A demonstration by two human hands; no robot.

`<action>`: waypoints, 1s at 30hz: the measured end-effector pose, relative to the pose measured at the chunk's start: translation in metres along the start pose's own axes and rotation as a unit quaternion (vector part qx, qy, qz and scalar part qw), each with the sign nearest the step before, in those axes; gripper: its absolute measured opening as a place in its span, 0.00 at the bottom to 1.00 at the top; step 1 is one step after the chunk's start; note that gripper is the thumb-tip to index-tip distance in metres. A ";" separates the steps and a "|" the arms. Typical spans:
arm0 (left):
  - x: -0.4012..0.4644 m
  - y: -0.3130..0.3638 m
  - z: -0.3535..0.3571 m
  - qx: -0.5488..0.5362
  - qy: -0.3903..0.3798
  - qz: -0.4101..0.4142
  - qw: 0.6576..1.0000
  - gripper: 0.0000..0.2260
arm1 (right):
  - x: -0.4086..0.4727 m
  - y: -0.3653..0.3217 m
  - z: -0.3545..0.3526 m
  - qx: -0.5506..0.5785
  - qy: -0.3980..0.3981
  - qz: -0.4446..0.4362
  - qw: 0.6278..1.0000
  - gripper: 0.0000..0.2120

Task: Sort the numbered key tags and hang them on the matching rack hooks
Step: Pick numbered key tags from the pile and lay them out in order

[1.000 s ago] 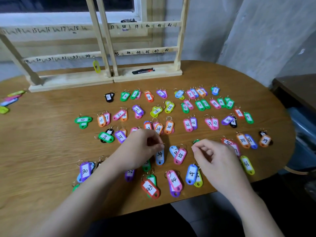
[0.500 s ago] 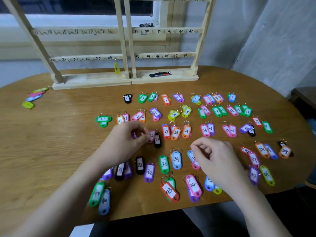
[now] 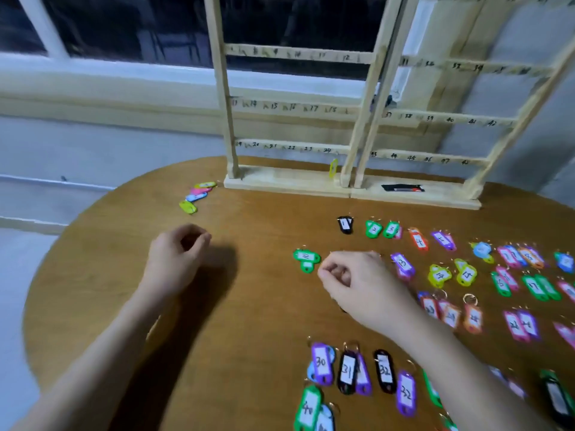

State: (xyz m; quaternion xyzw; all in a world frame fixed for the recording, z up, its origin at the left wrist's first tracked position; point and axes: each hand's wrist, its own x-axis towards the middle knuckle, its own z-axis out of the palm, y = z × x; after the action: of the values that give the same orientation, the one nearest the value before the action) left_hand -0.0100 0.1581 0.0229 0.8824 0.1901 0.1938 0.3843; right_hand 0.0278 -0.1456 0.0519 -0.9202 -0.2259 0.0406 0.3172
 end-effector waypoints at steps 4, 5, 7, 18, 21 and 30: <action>0.052 -0.032 -0.016 0.004 0.083 -0.040 0.996 0.05 | 0.057 -0.035 0.039 -0.012 -0.050 -0.024 0.998 0.06; 0.064 -0.037 -0.017 0.006 0.088 -0.048 0.995 0.05 | 0.073 -0.043 0.051 -0.009 -0.061 -0.031 0.998 0.06; 0.084 -0.046 -0.015 0.027 0.082 -0.053 0.995 0.07 | 0.104 -0.057 0.073 -0.003 -0.071 -0.046 0.996 0.04; 0.113 -0.069 -0.003 0.192 0.032 0.017 0.981 0.23 | 0.256 -0.097 0.154 0.036 0.032 -0.142 0.989 0.14; 0.114 -0.072 0.000 0.216 0.043 0.035 0.975 0.21 | 0.273 -0.103 0.163 -0.041 -0.001 -0.148 0.988 0.19; 0.119 -0.078 0.005 0.244 0.074 0.066 0.965 0.12 | 0.278 -0.097 0.175 -0.066 0.033 -0.150 0.986 0.15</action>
State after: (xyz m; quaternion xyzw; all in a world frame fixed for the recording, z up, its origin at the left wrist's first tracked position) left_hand 0.0794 0.2618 -0.0157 0.9433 0.2003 0.2313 0.1287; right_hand 0.2003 0.1440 -0.0098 -0.8954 -0.3534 -0.0524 0.2658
